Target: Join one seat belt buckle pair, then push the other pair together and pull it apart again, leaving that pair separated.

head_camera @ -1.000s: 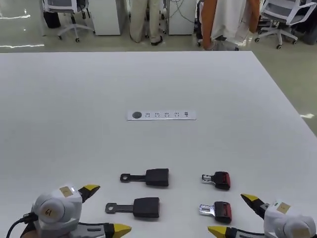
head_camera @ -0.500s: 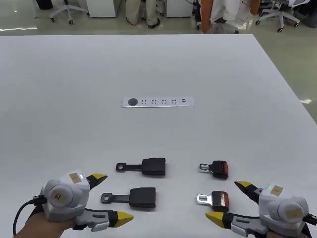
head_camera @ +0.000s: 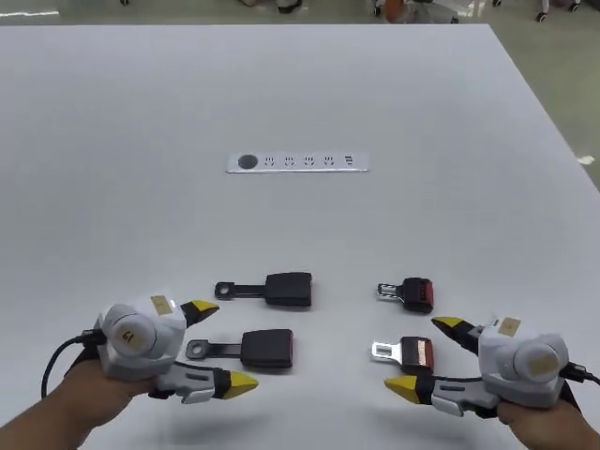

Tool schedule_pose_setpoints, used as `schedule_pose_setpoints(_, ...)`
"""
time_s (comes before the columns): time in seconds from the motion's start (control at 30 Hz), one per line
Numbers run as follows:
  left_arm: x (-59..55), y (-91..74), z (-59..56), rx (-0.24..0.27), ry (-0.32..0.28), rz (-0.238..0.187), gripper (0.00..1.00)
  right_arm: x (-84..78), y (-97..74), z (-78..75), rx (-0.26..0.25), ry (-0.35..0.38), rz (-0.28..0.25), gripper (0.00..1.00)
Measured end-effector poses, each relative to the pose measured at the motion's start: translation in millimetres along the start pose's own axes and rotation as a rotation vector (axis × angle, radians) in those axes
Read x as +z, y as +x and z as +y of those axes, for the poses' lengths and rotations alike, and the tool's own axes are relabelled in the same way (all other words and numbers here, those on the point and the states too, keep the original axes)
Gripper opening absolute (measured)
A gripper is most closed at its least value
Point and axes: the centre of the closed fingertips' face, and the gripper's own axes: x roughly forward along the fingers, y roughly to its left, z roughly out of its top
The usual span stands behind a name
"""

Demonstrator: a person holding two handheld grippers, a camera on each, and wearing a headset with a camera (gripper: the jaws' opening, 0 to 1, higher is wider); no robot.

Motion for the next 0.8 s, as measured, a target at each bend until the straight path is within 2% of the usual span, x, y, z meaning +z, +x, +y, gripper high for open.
schedule_pose_setpoints(0.2,1.8,7.5,0.4,-0.028,0.027,0.020,0.74,-2.0,1.6,-1.7,0.028,-0.011,0.026,0.71)
schedule_pose_setpoints(0.33,-2.7,15.7,0.0,-0.051,0.051,0.038,0.72,-10.0,5.4,-7.3,0.050,-0.030,0.054,0.71)
schedule_pose_setpoints(0.43,-0.7,20.5,-4.1,-0.071,0.077,0.064,0.70,-14.8,8.0,-11.5,0.066,-0.041,0.071,0.71)
schedule_pose_setpoints(0.5,-2.6,24.0,-6.4,-0.082,0.109,0.087,0.70,-16.9,8.8,-7.2,0.082,-0.048,0.084,0.69)
schedule_pose_setpoints(0.57,-4.4,26.8,-6.7,-0.095,0.119,0.100,0.69,-19.6,10.2,-11.7,0.094,-0.059,0.095,0.68)
schedule_pose_setpoints(0.67,-4.4,32.8,-4.6,-0.108,0.134,0.104,0.66,-24.1,13.0,-13.6,0.114,-0.068,0.108,0.67)
schedule_pose_setpoints(0.8,-2.1,39.1,-7.6,-0.123,0.149,0.112,0.64,-25.1,14.5,-12.6,0.144,-0.074,0.121,0.65)
